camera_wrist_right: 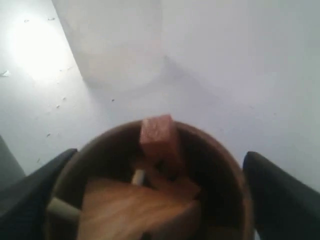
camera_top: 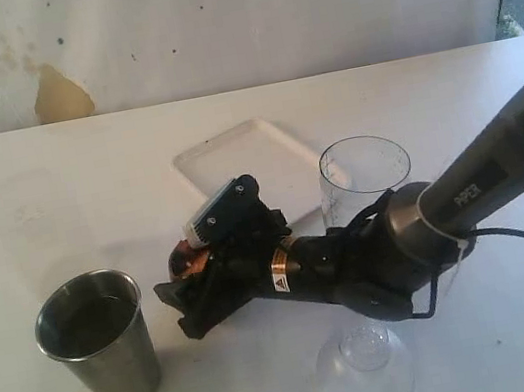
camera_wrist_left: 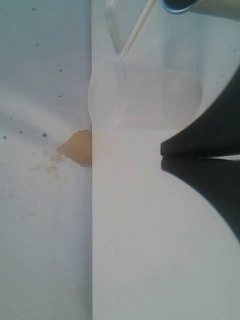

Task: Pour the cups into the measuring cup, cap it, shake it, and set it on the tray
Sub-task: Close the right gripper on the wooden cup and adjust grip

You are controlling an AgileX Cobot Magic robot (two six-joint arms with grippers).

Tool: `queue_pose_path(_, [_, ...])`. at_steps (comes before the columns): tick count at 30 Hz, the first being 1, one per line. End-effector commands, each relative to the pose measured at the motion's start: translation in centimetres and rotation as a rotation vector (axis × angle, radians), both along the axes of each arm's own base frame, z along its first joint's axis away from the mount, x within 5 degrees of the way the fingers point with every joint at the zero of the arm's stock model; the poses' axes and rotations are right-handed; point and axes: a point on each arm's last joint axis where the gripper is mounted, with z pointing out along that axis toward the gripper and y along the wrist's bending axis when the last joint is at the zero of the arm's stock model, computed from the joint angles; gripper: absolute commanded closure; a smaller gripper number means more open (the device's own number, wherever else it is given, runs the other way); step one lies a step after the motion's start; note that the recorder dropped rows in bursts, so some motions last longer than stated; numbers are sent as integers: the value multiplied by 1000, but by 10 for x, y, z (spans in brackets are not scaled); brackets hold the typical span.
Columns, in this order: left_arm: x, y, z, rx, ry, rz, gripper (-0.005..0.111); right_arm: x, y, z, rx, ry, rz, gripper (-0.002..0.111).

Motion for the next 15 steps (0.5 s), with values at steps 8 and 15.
queue_pose_path(8, [0, 0, 3, -9, -24, -2, 106, -10, 2, 12, -47, 47, 99, 28])
queue_pose_path(15, [0, 0, 3, -9, -24, -2, 106, -10, 1, 4, -81, 67, 97, 28])
